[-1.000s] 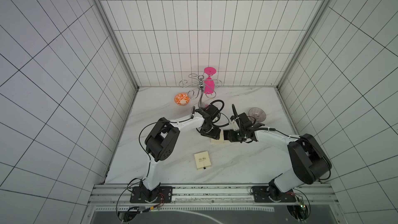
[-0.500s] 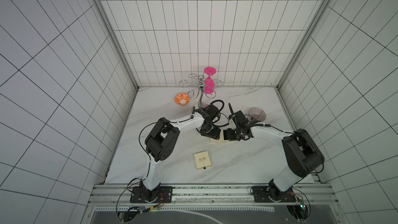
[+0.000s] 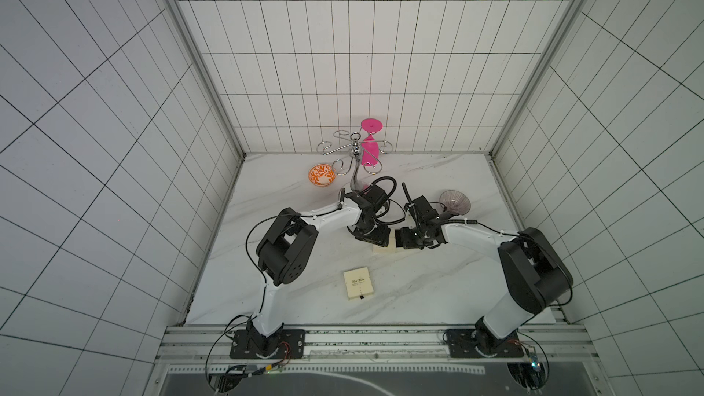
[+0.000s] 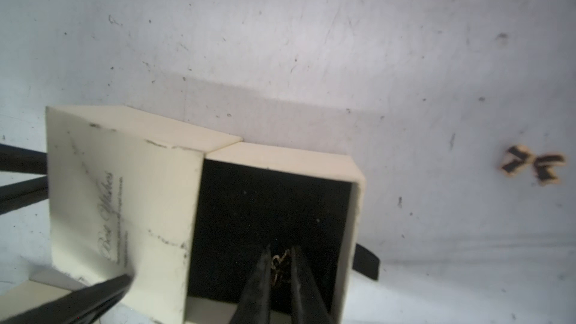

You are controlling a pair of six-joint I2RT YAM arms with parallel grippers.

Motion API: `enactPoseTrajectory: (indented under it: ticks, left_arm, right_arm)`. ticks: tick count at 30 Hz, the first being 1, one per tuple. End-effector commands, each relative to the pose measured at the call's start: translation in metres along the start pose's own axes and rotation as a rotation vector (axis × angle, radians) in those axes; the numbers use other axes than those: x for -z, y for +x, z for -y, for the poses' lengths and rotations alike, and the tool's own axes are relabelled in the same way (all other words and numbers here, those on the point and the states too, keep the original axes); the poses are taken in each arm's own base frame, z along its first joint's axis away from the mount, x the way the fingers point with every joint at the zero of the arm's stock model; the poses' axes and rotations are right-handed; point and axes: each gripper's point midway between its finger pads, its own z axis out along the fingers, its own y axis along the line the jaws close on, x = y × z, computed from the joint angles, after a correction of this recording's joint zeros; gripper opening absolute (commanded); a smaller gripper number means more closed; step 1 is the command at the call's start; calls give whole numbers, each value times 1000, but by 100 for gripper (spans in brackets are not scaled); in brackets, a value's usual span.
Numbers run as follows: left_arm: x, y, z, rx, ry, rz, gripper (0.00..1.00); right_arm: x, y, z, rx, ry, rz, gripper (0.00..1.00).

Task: Take out the earrings from the drawer-style jewelry box
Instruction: Pick up the earring from the drawer, then place the earring at the center of the board.

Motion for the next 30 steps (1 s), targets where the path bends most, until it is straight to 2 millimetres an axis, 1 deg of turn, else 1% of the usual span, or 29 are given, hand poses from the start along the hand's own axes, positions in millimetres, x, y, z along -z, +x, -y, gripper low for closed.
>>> enactPoseTrajectory:
  ticks: [1,5,10,13,16,18,20,22,26,28,29,30]
  left_arm:
    - [-14,14,-7,-8,-40,-52,67]
    - [-14,13,-8,-10,-45,-52,67]
    - [-14,14,-9,-12,-47,-57,67]
    - [-15,15,-8,-12,-44,-59,67]
    - [-16,15,-7,-14,-43,-59,67]
    - [-15,15,-7,-16,-44,-58,67]
    - [-15,14,-7,-18,-47,-58,67]
    - [-15,14,-7,-20,-49,-58,67]
    - [-13,13,-5,-27,-46,-54,67]
    - [-12,13,-4,-37,-51,-52,67]
    - [-12,13,-3,-43,-56,-51,67]
    - [-11,13,-2,-47,-59,-52,67]
  right_arm:
    - [24,-28,-16,-11,-58,96,7]
    - [35,-36,-18,-29,-87,123,6]
    - [36,-35,-15,-49,-108,114,6]
    - [39,-37,-10,-67,-112,123,6]
    - [49,-48,-1,-97,-116,156,6]
    - [59,-59,11,-127,-115,190,6]
    - [67,-69,28,-163,-101,224,6]
    - [68,-72,48,-204,-70,234,6]
    - [50,-64,90,-294,24,199,6]
    - [40,-61,101,-314,56,192,6]
    - [35,-56,106,-330,68,176,6]
    - [32,-61,109,-338,68,195,6]
